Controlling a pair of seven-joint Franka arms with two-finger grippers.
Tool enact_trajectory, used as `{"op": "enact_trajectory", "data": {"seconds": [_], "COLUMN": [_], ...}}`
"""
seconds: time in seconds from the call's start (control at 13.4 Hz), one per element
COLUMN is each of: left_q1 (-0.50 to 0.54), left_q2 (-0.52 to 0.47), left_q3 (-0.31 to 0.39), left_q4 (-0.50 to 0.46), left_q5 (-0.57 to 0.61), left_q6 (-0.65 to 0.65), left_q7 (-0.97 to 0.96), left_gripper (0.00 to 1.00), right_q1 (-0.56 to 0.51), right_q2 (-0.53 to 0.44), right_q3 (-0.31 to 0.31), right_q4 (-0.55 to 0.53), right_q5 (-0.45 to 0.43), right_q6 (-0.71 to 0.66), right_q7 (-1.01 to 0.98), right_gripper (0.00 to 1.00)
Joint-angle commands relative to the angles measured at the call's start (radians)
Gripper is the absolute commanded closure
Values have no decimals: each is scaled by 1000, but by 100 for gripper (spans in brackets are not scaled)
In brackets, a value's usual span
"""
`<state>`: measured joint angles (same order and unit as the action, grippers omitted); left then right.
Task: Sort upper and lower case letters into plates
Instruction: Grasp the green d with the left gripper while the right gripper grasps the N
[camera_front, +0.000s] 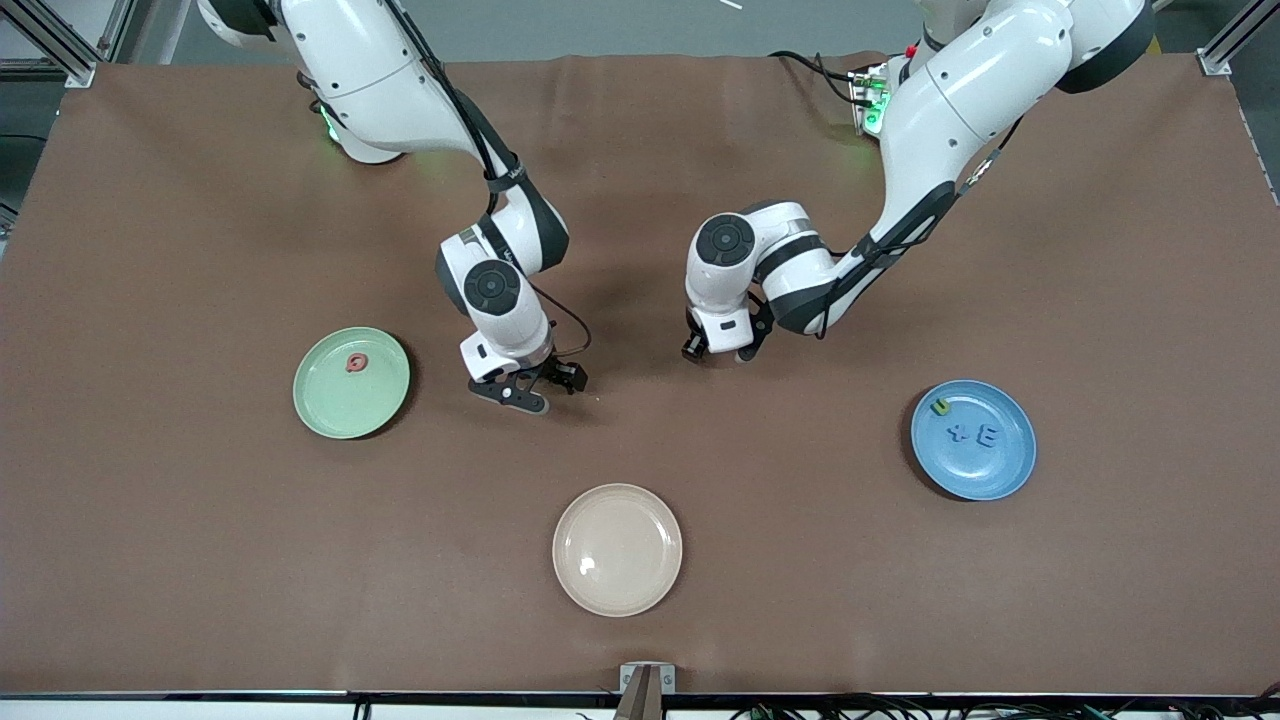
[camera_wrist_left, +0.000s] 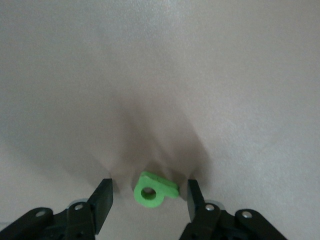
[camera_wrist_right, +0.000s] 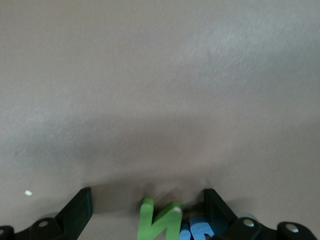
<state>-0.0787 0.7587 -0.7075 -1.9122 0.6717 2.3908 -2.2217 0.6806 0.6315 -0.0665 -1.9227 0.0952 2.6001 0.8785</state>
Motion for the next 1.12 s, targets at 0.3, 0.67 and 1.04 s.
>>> {"op": "enact_trajectory", "data": {"seconds": [0.3,0.67,1.04], "left_q1": [-7,23,138], "left_q2": [5,-45,-58], "left_q3": [11,6,0], "left_q4": [22,108,289], "left_q5": [25,25,11], "left_q6": [7,-65,-242], "left_q7": [-23,19,333], "left_gripper": [95,100,100], "right_q1": [43,31,-6], "right_q2": [-21,-23,-50], "right_q3": [-4,-7,-9], "right_q4": [-45,-45,-42], "right_q5": [0,0,0], "right_q6": [5,-2,-12], "right_q7": [39,39,17], "right_gripper": [23,74,100]}}
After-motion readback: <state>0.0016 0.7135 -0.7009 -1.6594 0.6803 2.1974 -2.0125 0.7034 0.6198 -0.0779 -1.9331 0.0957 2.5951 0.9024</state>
